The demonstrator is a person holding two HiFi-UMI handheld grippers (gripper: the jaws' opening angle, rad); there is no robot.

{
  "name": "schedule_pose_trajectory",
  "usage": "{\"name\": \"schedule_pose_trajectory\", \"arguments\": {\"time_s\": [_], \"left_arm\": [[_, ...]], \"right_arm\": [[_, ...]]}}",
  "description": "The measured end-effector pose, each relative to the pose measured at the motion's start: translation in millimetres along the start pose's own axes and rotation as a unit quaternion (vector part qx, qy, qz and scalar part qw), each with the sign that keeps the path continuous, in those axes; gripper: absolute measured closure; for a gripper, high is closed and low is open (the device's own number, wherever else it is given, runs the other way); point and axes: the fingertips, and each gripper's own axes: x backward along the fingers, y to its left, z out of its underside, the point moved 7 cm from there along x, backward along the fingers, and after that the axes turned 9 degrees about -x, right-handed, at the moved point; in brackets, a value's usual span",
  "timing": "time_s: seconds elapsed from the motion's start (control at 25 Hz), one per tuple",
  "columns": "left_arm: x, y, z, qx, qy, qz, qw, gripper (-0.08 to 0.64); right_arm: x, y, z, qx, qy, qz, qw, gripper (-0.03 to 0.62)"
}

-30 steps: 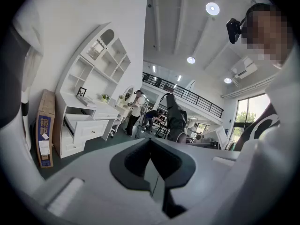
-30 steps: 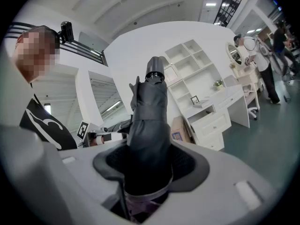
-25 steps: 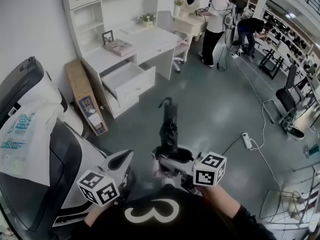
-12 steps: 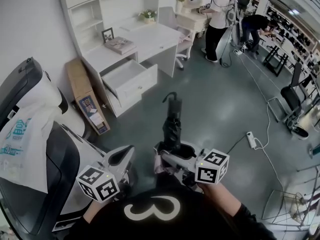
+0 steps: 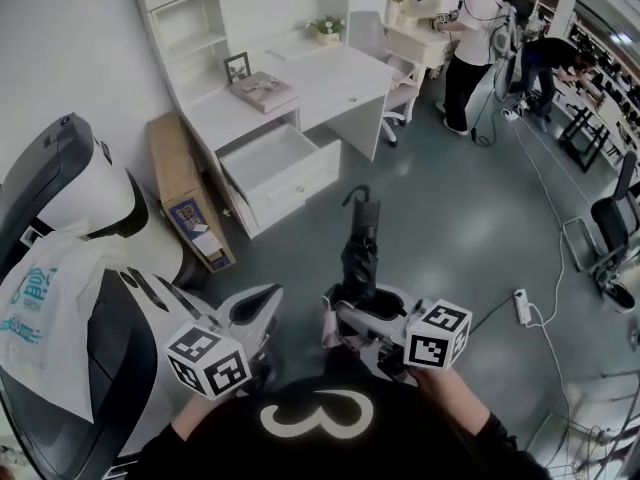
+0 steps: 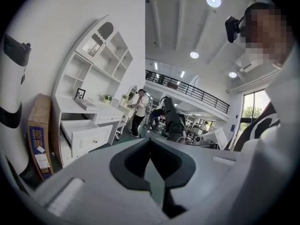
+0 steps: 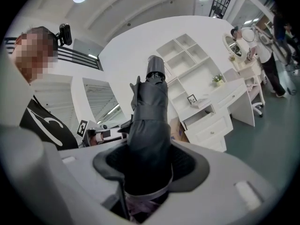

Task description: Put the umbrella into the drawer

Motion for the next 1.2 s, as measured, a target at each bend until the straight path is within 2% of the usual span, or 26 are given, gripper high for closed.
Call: {"name": "schedule_pose_trajectory", "arguments": {"time_s": [0.16,0.36,0.48,0.68,0.92,1.2], "left_arm": [[-58,41,-13,0.013,0.005,-0.017,0.9998,0.552],[-127,72,-28,0.030,0.024,-0.031,0.9988,0.552],[-171,89,-41,0.036,0.027,-0.036,0.9983,0.552],[-235,114,-55,0.047,0.024,-0.039,0.9978,0.552],[-265,132,-61,0.048,0.027,-0.050,0.9972,0.552],[-263,149,-58,0.059,0.027,-0.071,0.9954,0.552]], "right_arm": [[-27,-60,-35,-0.012,0.029,-0.008,0.999,0.365],[-50,-120,-80,-0.027,0.061,-0.023,0.998,0.365],[-59,-153,-108,-0.019,0.079,-0.029,0.996,0.365],[-64,-208,-151,0.004,0.100,-0.012,0.995,0.365],[-74,-244,-176,0.025,0.124,0.003,0.992,0.365],[-103,-252,-186,0.038,0.154,-0.009,0.987,0.365]]}}
